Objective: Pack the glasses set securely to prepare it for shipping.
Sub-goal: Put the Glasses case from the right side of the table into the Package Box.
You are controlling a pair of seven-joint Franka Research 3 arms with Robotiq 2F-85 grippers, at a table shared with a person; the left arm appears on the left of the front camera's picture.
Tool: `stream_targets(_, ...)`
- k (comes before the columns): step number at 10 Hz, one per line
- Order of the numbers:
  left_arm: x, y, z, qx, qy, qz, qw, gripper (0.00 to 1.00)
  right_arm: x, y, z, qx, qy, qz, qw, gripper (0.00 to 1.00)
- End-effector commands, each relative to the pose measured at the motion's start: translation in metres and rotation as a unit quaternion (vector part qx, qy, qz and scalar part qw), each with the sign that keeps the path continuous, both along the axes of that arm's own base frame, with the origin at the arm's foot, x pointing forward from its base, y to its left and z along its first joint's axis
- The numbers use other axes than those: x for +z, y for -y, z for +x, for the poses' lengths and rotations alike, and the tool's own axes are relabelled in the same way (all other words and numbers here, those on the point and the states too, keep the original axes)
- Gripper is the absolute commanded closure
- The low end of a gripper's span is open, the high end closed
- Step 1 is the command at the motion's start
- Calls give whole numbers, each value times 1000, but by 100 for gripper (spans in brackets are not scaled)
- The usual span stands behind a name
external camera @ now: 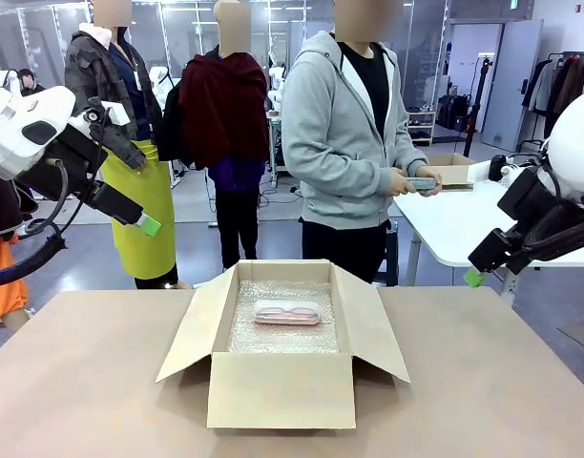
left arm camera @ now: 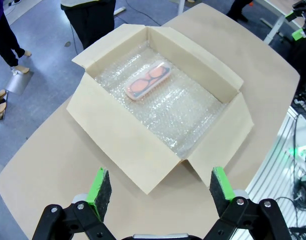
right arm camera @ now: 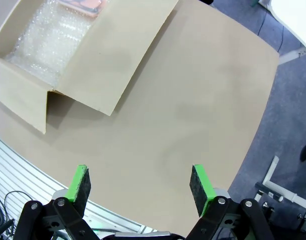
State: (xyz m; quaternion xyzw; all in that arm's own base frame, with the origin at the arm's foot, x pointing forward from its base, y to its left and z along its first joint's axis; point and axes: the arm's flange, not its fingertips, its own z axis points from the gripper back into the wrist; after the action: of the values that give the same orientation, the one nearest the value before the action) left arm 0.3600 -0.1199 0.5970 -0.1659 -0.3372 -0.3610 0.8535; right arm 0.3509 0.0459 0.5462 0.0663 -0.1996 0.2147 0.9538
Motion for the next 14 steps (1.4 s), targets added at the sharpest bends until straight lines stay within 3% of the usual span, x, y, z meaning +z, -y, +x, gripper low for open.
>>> stream_targets(1,0,-2,-1,-5,5,-9,1000,0,-3,-1,-3,-7,7,-3,1000,0)
stream_targets(14,0,-2,-1,-5,5,-9,1000,0,-3,-1,-3,-7,7,-3,1000,0)
